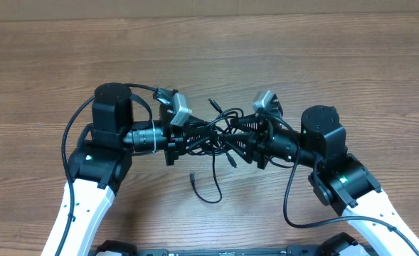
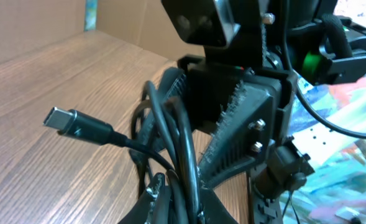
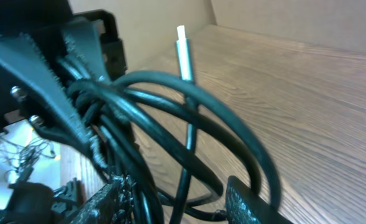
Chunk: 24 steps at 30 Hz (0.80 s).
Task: Untangle cables
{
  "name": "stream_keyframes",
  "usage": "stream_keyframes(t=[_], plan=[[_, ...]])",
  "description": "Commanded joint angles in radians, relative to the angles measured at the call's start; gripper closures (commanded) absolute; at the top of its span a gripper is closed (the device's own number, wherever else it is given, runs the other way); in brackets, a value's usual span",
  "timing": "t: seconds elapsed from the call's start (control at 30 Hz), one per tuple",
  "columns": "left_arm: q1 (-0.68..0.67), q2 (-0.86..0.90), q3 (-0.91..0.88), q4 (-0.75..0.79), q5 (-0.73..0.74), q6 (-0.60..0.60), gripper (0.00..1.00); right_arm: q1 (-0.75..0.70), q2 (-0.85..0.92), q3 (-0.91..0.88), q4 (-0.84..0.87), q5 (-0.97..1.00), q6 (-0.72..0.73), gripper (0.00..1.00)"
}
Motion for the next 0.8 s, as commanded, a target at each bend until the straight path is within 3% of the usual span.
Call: stream_keyframes(t=[0.0, 0.1, 0.23, 0.43, 0.77], plan=[[-0.006, 0.002, 0.021, -0.014, 0.054, 0.06, 0.96, 0.003, -0.006, 0.026, 0.004, 0.095, 0.0, 0.52], [-0.006, 0.002, 0.021, -0.031, 0.041, 0.067, 0.96, 0.003, -0.006, 0.026, 0.026, 0.105, 0.0, 0.53], [-0.006, 0.002, 0.021, -0.034, 0.018, 0.067, 0.96, 0.003, -0.006, 0.026, 0.043, 0.068, 0.0, 0.65], [-0.006, 0.002, 0.021, -0.037, -0.008, 0.068, 0.96, 0.003, -0.006, 0.026, 0.045, -0.013, 0.0, 0.67], [0.028, 0.002, 0.021, -0.037, -0.083, 0.05, 0.96, 0.003, -0.006, 0.026, 0.043, -0.117, 0.0, 0.84]])
